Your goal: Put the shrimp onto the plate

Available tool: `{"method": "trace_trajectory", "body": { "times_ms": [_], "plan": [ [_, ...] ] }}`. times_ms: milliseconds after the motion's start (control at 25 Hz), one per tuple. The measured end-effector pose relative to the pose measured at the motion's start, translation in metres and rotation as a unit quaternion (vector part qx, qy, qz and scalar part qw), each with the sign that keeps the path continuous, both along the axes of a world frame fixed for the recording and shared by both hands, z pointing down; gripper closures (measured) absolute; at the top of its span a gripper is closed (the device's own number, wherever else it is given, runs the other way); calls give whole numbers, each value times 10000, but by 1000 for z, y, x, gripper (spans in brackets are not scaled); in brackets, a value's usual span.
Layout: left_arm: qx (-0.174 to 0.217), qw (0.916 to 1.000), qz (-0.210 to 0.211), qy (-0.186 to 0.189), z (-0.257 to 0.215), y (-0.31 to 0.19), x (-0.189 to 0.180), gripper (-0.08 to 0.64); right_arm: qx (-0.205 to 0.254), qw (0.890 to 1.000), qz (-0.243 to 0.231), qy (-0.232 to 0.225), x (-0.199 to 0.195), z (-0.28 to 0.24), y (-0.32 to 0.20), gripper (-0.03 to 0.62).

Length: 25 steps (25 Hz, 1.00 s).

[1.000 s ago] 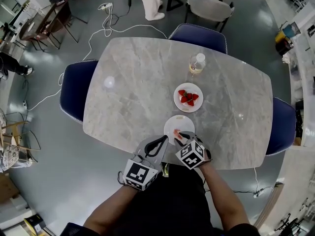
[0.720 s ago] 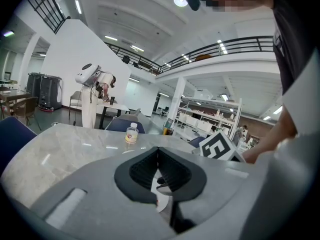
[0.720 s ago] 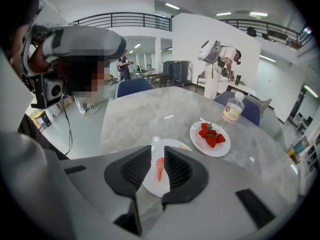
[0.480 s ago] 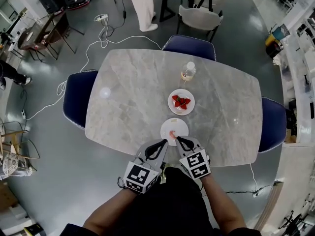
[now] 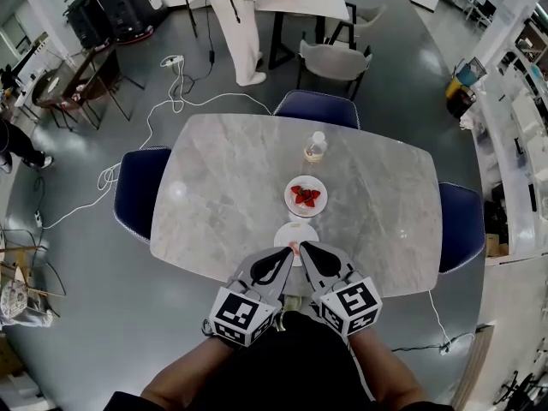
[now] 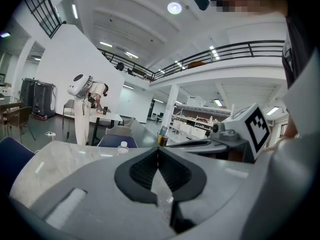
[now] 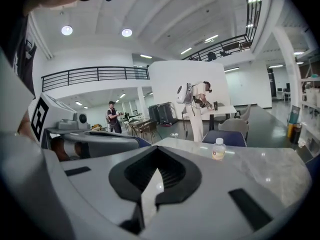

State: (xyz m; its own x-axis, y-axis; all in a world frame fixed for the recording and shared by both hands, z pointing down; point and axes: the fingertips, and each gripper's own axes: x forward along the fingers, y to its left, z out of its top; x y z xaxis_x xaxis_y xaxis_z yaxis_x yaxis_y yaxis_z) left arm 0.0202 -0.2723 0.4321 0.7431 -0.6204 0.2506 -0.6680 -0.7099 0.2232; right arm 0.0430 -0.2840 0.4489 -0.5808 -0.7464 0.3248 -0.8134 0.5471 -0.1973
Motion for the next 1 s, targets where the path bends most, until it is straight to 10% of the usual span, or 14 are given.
{"method": "trace_trajectory", "body": {
  "times_ms": [1000],
  "plan": [
    [828, 9950, -108, 553, -94, 17, -2, 552, 1152, 9929, 286, -130, -4, -107, 17, 592]
  ]
}}
